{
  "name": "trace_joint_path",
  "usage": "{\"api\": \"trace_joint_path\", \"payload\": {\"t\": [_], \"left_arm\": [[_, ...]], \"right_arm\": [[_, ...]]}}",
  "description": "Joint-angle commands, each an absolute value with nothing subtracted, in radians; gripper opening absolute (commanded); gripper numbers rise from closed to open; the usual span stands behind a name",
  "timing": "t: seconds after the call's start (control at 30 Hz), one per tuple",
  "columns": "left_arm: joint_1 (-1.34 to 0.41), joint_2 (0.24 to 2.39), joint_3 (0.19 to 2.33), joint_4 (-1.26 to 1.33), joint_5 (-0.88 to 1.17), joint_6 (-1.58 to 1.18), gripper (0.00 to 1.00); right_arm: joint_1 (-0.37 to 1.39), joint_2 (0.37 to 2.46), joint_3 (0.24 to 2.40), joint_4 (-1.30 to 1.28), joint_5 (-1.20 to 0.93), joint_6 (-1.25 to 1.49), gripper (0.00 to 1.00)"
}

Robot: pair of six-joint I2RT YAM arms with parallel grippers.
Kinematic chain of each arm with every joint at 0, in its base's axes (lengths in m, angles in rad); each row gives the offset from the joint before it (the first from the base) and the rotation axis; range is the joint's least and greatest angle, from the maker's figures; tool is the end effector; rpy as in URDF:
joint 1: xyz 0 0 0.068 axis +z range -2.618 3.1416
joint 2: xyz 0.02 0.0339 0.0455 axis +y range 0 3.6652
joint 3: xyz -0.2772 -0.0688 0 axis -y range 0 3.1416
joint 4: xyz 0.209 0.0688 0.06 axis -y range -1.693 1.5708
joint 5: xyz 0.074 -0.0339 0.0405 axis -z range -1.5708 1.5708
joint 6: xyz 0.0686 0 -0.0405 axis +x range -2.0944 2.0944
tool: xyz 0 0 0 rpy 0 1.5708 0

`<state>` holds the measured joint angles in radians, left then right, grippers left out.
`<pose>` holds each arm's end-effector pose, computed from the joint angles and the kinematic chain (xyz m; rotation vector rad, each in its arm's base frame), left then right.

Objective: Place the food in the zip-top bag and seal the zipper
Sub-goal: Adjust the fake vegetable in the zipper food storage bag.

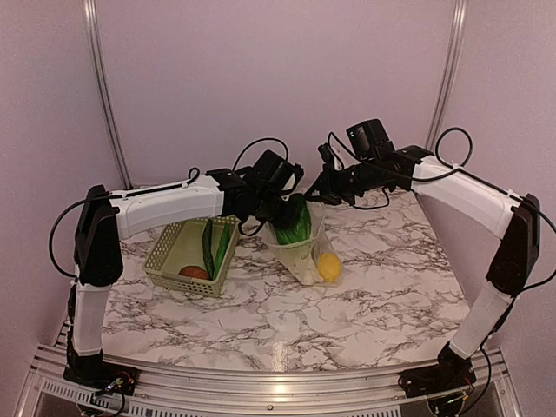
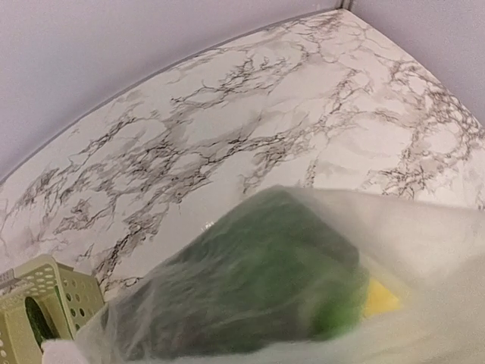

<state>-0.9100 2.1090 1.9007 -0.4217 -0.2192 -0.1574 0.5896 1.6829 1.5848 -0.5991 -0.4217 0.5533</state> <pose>0.3143 -0.3800 0.2839 0.6950 2.0944 -0.3612 0.2916 0.2288 0.3405 -0.2855 2.4134 1.0460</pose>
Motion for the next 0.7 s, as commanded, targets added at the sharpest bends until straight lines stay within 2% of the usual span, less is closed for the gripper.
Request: {"api": "trace_joint_path", "payload": {"t": [0.0,0.17,0.4,0.67], "left_arm": [[-0.877,2.195,1.97,-0.575,-0.33,-0.312,0.41],[-0.869,2.158,2.011,-0.588,-0.303,-0.351,0.59],[-0.882,1.944,1.927,-0.428,-0.197,-0.328,0.8],[-0.881,1.8,1.846,-0.364,-0.091,-0.413,0.82]], "right_arm": [[0.598,1.652,1.618,-0.578,-0.447,0.583,0.0],[0.591,1.639,1.585,-0.564,-0.445,0.593,0.0],[0.572,1.622,1.524,-0.51,-0.453,0.618,0.0],[0.554,1.636,1.531,-0.494,-0.451,0.609,0.0]]}}
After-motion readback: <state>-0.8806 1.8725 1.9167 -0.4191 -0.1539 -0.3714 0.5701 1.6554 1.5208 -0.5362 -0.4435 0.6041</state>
